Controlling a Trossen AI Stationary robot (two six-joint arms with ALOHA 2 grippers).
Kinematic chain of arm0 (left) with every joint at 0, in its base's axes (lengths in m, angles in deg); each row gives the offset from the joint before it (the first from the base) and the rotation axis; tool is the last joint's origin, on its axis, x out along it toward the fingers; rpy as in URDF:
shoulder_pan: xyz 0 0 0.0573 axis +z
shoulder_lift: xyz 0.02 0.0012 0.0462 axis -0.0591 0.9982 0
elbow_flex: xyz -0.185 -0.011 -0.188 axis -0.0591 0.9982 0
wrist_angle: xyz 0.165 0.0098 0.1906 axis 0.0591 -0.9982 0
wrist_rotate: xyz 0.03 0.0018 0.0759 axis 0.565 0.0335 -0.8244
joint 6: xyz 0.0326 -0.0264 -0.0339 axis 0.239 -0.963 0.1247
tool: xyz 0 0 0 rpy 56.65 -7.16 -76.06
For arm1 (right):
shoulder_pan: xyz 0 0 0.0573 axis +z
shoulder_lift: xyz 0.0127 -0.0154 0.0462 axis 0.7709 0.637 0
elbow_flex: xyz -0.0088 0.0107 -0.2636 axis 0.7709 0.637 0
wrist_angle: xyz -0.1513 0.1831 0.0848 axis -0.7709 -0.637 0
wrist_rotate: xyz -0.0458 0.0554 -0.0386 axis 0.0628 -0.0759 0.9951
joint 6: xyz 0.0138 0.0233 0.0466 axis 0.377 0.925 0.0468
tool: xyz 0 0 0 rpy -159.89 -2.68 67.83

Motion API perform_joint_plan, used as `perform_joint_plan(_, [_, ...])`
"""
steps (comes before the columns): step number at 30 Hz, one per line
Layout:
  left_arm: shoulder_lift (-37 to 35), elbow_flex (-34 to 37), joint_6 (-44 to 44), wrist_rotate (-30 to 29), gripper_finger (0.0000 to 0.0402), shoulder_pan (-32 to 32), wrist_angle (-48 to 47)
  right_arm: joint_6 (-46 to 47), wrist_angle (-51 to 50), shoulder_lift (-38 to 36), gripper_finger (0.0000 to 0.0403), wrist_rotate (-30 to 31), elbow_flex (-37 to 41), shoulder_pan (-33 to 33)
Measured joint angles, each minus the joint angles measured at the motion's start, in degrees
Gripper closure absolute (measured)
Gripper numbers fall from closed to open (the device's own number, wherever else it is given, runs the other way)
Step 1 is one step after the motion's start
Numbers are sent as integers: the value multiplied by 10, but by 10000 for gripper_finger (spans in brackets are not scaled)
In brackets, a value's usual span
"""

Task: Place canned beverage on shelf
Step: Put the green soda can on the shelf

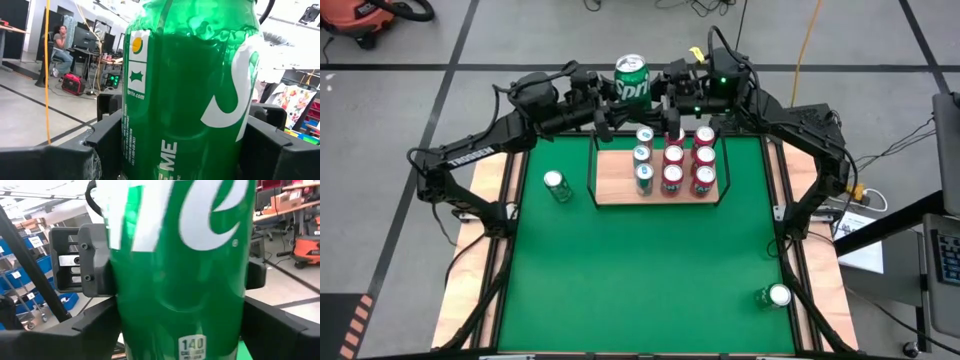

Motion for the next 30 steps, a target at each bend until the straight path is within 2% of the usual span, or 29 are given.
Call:
perform_joint_plan(5, [0,0,3,0,113,0,-2,-19,1,1,115,-2,0,0])
perform_joint_plan(9, [0,0,3,-1,107,-1,-3,-24,-2,-1,116,-4,0,0])
perform_joint_plan(17, [-28,0,16,-13,53,3,-41,-28,-4,-6,109,-10,0,0])
perform_joint_plan(24, [-59,0,16,-13,48,12,-69,-45,-40,-9,110,-16,-1,1])
perform_joint_plan(30, [-67,-4,1,51,48,37,-112,-60,-77,-9,110,-14,-1,8])
